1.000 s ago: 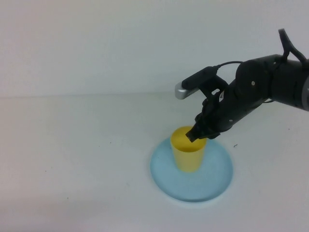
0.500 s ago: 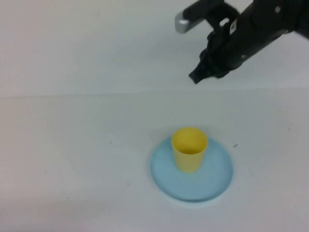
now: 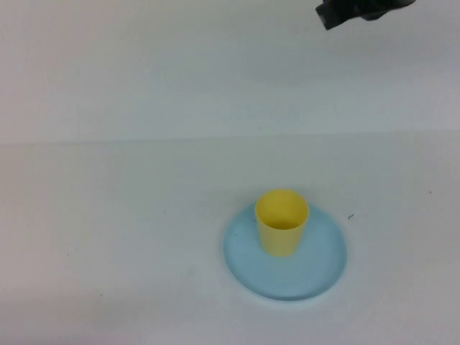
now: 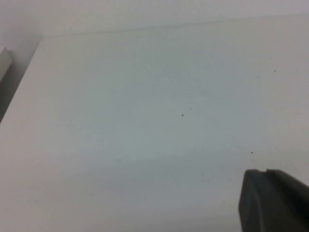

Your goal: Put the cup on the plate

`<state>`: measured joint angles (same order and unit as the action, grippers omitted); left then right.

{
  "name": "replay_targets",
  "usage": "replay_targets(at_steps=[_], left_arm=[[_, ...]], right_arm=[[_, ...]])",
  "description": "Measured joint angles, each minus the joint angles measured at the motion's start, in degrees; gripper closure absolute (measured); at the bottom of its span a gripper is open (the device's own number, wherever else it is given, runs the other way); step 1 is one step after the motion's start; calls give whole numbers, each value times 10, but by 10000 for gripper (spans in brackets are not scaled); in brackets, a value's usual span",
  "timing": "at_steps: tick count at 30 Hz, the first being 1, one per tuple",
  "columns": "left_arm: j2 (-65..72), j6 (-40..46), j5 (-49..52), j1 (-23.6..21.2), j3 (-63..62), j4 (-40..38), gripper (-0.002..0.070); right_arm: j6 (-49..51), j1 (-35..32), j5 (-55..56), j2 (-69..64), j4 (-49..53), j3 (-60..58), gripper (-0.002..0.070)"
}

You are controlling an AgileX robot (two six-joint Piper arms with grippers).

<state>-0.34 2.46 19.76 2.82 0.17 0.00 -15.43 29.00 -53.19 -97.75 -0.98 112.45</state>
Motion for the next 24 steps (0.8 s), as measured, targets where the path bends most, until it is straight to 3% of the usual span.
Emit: replay_targets(at_steps=[6,11,16,24], left_arm=[[0,0,0,0,0,0,675],[0,0,0,0,0,0,675],[0,0,0,0,0,0,675],[0,0,0,0,0,0,675]], right_arm=[[-3,0,35,-21,33,-11,675],[40,-2,202,23,111,-93,675],[123,-38,360,155,139,-230,675],[171,-149,408,391,146,-537,675]])
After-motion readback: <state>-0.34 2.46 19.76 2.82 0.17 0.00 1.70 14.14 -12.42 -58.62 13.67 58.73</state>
